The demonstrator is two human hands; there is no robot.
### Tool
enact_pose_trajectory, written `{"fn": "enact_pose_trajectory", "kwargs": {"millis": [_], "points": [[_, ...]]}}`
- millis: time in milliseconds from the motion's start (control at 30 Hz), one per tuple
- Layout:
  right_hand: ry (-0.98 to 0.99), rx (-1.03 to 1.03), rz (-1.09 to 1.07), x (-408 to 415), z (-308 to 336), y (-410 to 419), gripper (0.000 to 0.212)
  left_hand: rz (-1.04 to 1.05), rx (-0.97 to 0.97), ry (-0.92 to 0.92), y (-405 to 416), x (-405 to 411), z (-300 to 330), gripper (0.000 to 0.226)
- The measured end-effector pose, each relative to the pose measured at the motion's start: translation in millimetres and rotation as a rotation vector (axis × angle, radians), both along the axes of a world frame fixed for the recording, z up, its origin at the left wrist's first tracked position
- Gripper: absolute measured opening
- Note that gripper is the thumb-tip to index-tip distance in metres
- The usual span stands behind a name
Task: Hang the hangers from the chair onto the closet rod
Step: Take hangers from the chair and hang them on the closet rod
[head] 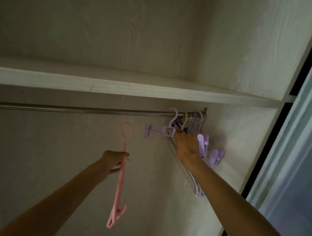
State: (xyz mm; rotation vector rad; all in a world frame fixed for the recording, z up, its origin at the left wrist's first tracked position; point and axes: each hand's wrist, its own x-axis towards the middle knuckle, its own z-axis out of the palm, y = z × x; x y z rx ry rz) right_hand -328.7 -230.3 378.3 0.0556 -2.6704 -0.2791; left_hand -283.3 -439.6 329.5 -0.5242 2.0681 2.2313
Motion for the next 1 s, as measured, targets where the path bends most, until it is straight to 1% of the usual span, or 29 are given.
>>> {"fn": "enact_pose_trajectory", "kwargs": {"millis": [100,167,267,333,367,433,467,567,633,733,800,900,933,1000], "points": [[-0.057,0.014,-0.050,-10,-15,2,0.032,0.005,-0.019,-0.005,-4,-4,1,0.005],[-0.084,-0.029,-0.067,-14,-25,3,0.037,0.001,-0.027,-0.005,-6,-6,2,0.017],[-0.113,-0.097,-0.040,-17,-27,-2,0.057,-0.008,-0.044,-0.013,-9,-9,2,0.023],[-0.109,-0.214,0.033,-15,-9,-5,0.070,-0.014,-0.051,-0.016,-11,-10,3,0.022],[-0.063,-0.253,0.073,-17,5,-6,0.072,-0.016,-0.055,-0.019,-11,-10,3,0.021],[0.087,-0.217,0.150,-30,29,-6,0.070,-0.020,-0.054,-0.024,-12,-12,4,0.018],[0.107,-0.187,0.186,-39,37,-5,0.069,-0.022,-0.055,-0.024,-13,-13,3,0.017],[-0.015,-0.094,0.206,-63,44,-1,0.068,-0.037,-0.082,-0.022,-16,-14,3,0.013],[-0.058,-0.051,0.188,-73,40,5,0.070,-0.037,-0.105,-0.024,-18,-16,3,0.012],[0.036,-0.032,0.178,-79,33,18,0.065,-0.035,-0.112,-0.022,-21,-17,2,0.009],[0.089,-0.045,0.173,-85,31,25,0.061,-0.027,-0.125,-0.026,-24,-17,1,0.015],[0.077,-0.016,0.146,-91,31,30,0.059,-0.056,-0.094,-0.041,-29,-14,1,0.015],[0.063,-0.001,0.136,-92,33,31,0.059,-0.080,-0.068,-0.039,-30,-14,1,0.019],[0.025,0.028,0.110,-89,37,31,0.066,-0.103,-0.012,-0.030,-32,-12,4,0.024]]}}
